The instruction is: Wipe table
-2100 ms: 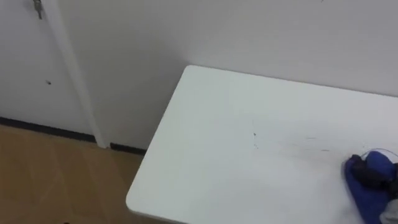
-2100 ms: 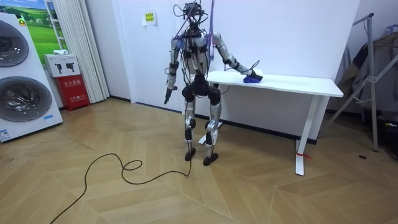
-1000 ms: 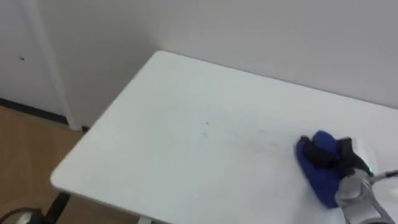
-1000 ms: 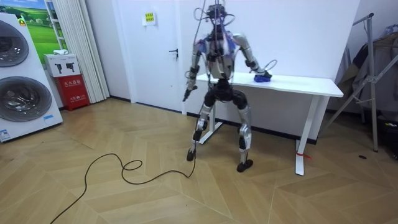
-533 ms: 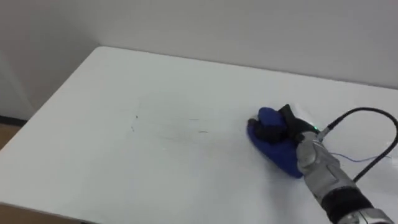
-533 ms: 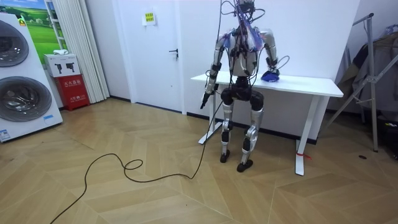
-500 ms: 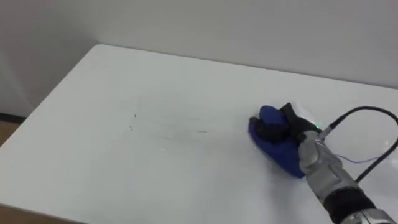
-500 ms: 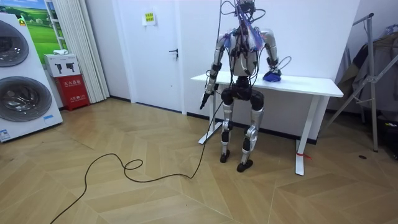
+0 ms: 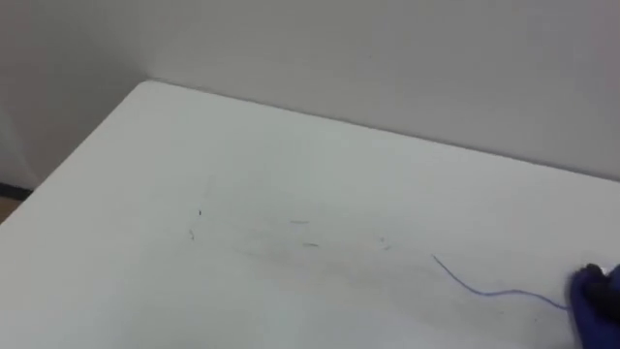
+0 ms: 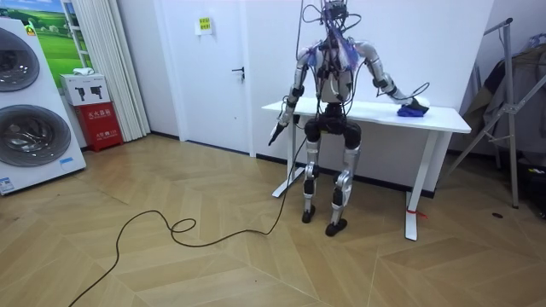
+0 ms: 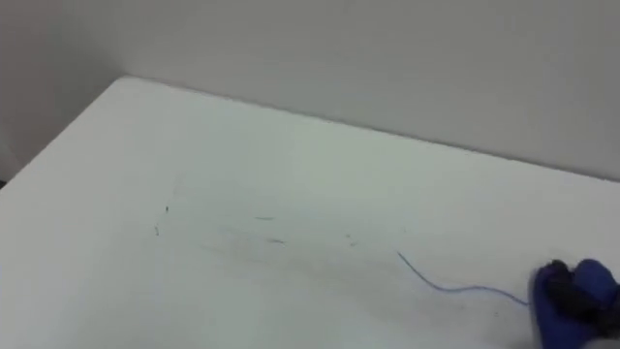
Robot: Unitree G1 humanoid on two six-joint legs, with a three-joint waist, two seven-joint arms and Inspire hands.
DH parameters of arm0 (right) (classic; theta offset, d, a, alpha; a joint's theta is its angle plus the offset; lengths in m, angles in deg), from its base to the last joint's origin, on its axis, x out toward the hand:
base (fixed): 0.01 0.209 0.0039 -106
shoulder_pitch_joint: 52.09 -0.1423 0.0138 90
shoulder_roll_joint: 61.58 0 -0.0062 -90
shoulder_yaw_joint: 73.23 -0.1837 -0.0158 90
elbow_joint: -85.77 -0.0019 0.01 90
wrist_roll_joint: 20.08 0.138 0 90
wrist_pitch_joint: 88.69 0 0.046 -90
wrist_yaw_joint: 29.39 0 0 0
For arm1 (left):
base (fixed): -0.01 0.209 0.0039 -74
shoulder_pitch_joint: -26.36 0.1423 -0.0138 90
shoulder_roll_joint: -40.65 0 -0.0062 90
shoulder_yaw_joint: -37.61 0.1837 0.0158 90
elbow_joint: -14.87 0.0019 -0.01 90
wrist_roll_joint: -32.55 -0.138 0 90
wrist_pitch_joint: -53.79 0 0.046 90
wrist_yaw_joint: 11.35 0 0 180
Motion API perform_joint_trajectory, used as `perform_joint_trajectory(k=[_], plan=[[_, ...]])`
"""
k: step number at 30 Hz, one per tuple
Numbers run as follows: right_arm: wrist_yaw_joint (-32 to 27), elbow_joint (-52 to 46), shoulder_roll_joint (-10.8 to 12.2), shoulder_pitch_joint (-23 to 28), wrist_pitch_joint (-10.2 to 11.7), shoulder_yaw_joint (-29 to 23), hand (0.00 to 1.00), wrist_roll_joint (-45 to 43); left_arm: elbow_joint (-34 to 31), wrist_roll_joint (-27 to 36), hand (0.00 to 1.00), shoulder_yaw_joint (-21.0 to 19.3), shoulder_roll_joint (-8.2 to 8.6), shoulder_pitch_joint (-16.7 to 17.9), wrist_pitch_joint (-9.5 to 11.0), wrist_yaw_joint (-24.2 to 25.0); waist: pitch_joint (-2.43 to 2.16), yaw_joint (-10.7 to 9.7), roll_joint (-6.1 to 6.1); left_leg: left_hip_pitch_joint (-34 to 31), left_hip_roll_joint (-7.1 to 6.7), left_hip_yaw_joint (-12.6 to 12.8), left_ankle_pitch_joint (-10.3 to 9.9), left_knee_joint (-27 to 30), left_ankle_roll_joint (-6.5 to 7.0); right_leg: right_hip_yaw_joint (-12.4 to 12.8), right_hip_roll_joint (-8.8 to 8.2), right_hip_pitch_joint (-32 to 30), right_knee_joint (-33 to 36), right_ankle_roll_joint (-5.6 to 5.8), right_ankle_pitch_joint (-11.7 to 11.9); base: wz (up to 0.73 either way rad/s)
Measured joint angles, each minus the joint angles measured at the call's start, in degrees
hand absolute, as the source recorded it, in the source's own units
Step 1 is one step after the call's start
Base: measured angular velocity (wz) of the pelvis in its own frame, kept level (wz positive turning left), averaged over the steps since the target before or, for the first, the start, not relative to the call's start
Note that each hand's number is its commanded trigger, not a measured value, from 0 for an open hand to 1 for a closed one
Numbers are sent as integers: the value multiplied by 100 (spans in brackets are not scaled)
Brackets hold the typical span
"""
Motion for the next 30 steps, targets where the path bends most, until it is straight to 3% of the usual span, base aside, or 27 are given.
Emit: perform_joint_trajectory(k=[2,4,5,6,7,8,9,10,12,14,15,17,18,19,21,24,29,30], plan=[[-57,-287,188,-223,-284,528,100,-26,53,84,0,210,106,-183,-2,-42,3,116,15,-59,58,140,-6,15,-9,23,19,-107,8,-20,22,-51],[177,-953,694,-648,-741,1564,100,-523,267,76,0,525,246,-512,2,-47,-3,260,30,-145,148,236,4,41,-75,174,97,-278,51,-105,84,-40],[334,-1097,842,-859,-821,1896,100,-701,333,69,0,570,293,-602,-9,-36,-4,325,37,-177,156,215,7,41,-77,239,122,-355,81,-134,101,-51],[664,-1297,1184,-1318,-896,2459,100,-937,374,67,0,618,395,-749,-78,-21,6,450,56,-251,162,127,18,45,-80,301,174,-474,98,-186,131,-26],[933,-1341,1601,-1785,-885,2896,100,-1228,455,62,0,702,477,-913,-115,26,33,528,80,-321,170,39,75,56,-133,270,207,-518,85,-221,148,0],[1042,-1317,1772,-1998,-872,3010,100,-1350,472,57,0,737,529,-973,-137,63,44,563,96,-350,162,-8,96,65,-140,224,214,-530,65,-228,150,42],[1183,-1313,1949,-2295,-737,3057,100,-1408,439,56,0,786,645,-1058,-183,158,77,728,126,-375,137,-91,142,57,-120,129,215,-540,-2,-240,153,58],[1250,-1313,1994,-2489,-620,3057,100,-1388,332,43,0,870,688,-1052,-193,175,79,948,133,-383,90,-179,208,-14,-105,47,159,-549,-4,-227,125,59],[1202,-1171,1981,-2608,-507,2964,100,-1277,212,59,0,860,629,-815,-242,139,70,1015,109,-401,7,-393,292,-111,-82,-118,58,-526,-13,-171,39,69],[1102,-1113,1823,-2385,-472,2915,100,-1143,47,73,0,851,554,-484,-323,96,59,996,91,-402,-93,-566,310,-110,-56,-300,16,-394,-95,-117,26,65],[1049,-1082,1672,-2019,-367,2781,100,-1153,26,38,0,804,526,-340,-322,62,58,958,85,-393,-156,-660,317,-110,-30,-426,-32,-316,-106,-80,13,64],[628,-1111,1436,-1191,52,2429,100,-1114,16,-199,0,649,483,-153,-301,25,75,869,117,-328,-219,-733,304,-101,11,-478,-54,-188,-113,-48,21,51],[438,-1131,1321,-901,295,2239,100,-1103,0,-333,0,535,422,39,-287,0,75,703,122,-273,-242,-728,282,-101,46,-469,-87,-114,-116,-17,19,17],[289,-1127,1206,-693,415,2012,100,-1150,-4,-476,0,408,388,180,-281,-3,73,535,124,-234,-255,-714,250,-103,84,-466,-82,-51,-141,6,16,11],[111,-1092,981,-389,571,1620,100,-1084,-10,-521,0,331,359,227,-263,13,74,399,134,-182,-273,-697,222,-102,116,-462,-64,31,-207,72,51,-5],[-155,-844,728,-123,638,1372,100,-822,-26,-429,0,295,293,200,-60,-20,54,259,162,-57,-275,-597,196,-101,152,-347,-82,113,-203,95,64,-21],[-206,-758,715,-79,609,1297,100,-783,-32,-300,0,379,288,-92,46,-178,1,77,239,-90,-250,-515,102,40,136,-311,-77,134,-176,115,71,-17],[-210,-783,752,-105,516,1339,100,-770,-54,-154,0,504,298,-178,50,-240,-13,87,269,-79,-242,-494,107,43,132,-263,-73,129,-160,114,76,-17]])
